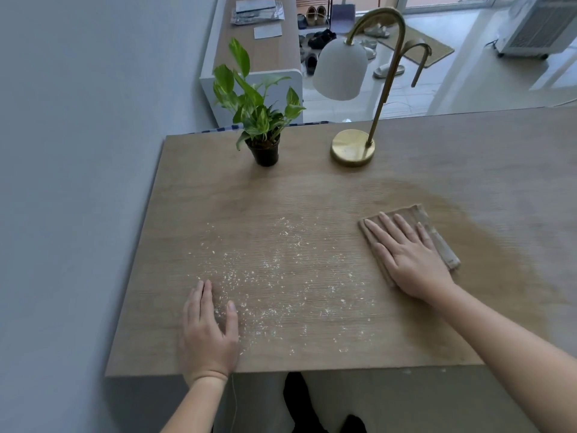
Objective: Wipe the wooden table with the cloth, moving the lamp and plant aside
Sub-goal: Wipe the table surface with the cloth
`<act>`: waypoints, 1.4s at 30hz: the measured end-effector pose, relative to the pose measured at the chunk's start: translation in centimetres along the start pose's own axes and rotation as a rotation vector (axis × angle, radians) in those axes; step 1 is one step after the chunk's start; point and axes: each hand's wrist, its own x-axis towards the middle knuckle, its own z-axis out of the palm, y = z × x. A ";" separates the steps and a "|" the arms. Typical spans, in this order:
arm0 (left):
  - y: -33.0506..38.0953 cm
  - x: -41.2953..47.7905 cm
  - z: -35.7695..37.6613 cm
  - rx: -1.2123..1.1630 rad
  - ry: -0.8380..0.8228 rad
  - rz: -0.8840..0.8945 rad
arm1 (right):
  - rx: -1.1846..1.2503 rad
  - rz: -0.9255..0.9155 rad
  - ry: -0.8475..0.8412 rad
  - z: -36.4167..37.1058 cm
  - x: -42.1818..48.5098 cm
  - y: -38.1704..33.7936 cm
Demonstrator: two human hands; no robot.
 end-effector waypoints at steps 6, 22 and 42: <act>0.0 0.0 -0.1 -0.003 0.003 0.007 | 0.076 0.342 0.036 -1.4 4.0 3.2; -0.1 -0.2 -0.2 -0.001 0.008 0.009 | 0.052 0.336 0.027 0.4 -2.6 2.6; -0.2 -0.3 0.1 0.001 0.015 0.014 | 0.049 0.280 0.058 3.1 -3.9 -4.5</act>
